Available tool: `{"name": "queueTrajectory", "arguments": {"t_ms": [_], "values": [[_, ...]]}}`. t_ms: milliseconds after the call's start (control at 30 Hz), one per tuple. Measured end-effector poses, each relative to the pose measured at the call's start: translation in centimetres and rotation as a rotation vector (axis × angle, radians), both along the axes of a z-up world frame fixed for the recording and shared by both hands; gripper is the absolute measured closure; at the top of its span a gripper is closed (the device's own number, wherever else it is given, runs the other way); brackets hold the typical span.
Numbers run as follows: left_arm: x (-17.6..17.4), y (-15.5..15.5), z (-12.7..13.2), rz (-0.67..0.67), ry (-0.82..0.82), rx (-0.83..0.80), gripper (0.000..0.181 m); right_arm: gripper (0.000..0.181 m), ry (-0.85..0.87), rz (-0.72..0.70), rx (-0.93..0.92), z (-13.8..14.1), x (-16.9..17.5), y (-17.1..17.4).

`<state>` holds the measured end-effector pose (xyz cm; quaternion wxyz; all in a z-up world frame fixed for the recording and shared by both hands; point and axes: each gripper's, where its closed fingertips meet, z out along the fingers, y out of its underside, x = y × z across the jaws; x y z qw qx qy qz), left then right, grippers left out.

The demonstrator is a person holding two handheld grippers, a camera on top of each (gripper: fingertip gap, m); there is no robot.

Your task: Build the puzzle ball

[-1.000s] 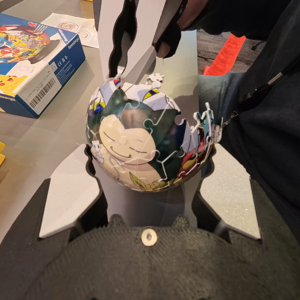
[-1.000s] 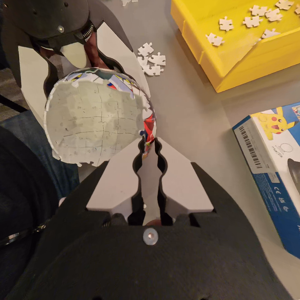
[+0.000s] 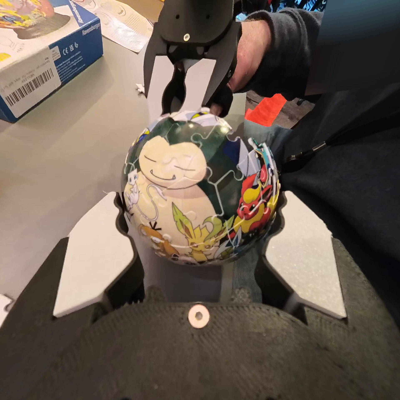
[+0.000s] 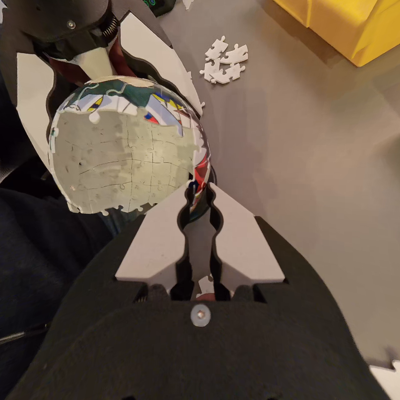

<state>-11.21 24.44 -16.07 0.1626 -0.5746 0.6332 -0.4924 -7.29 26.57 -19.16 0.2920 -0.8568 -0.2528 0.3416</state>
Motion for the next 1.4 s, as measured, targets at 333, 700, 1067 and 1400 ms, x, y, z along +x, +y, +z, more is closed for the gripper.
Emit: {"name": "queueTrajectory", "arguments": {"t_ms": [333, 700, 1067, 1400], "values": [[-0.1, 0.3, 0.1, 0.0, -0.021, 0.008, 0.052, 0.163, -0.05, 0.01, 0.058, -0.2, -0.4, 0.2], [-0.1, 0.3, 0.0, -0.012, -0.02, 0.023, 0.053, 0.125, -0.237, 0.022, 0.225, -1.4, -1.5, 2.2], [0.0, 0.4, 0.1, -0.017, -0.034, 0.024, 0.053, 0.129, -0.362, 0.018, 0.323, -3.0, -2.2, 3.4], [0.0, 0.6, 0.1, -0.008, -0.042, 0.022, 0.053, 0.129, -0.348, 0.017, 0.266, -3.5, -2.5, 3.2]]}}
